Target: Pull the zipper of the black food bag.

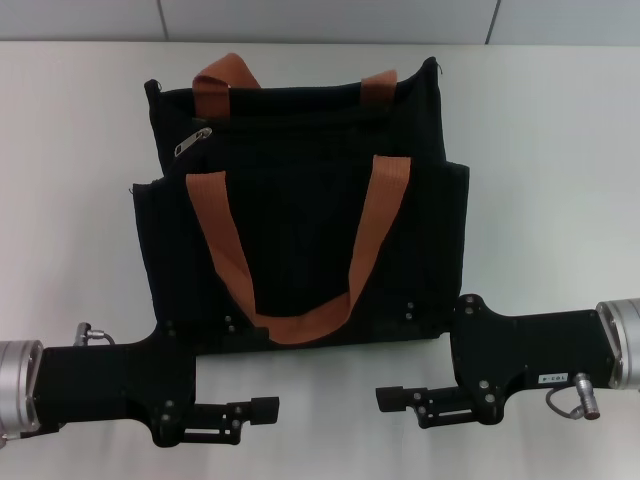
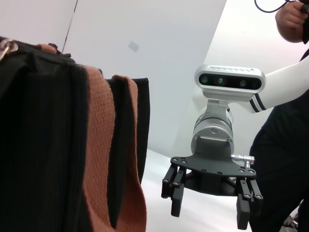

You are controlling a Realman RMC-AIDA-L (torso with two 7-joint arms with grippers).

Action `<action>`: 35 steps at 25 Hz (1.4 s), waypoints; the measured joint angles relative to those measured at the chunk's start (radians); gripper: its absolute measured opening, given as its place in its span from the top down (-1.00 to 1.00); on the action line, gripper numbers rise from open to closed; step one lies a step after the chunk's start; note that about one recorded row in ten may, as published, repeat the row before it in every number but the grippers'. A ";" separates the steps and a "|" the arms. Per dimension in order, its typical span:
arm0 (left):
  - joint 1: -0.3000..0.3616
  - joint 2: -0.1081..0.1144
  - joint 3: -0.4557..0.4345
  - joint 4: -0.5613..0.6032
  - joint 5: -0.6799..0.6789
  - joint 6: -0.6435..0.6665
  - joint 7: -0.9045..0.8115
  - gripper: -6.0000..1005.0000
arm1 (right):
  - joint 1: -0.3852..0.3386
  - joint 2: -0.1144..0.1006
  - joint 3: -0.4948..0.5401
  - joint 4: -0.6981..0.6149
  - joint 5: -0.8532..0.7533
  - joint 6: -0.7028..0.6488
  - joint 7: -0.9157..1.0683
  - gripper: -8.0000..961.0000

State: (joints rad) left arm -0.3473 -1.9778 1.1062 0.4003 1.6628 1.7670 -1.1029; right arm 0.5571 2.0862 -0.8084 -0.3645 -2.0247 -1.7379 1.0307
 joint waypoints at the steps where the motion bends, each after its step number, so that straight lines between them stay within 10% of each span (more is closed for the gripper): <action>1: 0.000 0.000 0.000 0.000 0.000 0.000 0.000 -0.56 | 0.000 0.000 0.000 0.000 0.000 0.000 0.000 -0.47; 22: -0.008 -0.009 -0.020 0.000 -0.007 0.036 0.003 -0.54 | -0.003 0.000 0.000 0.001 0.015 0.000 -0.011 -0.47; 35: 0.011 -0.086 -0.468 -0.027 -0.135 0.227 0.148 -0.53 | -0.014 0.000 0.000 0.001 0.023 0.000 -0.011 -0.47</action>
State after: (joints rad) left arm -0.3361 -2.0642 0.6378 0.3730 1.5274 1.9943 -0.9549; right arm 0.5427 2.0861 -0.8084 -0.3636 -2.0017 -1.7380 1.0200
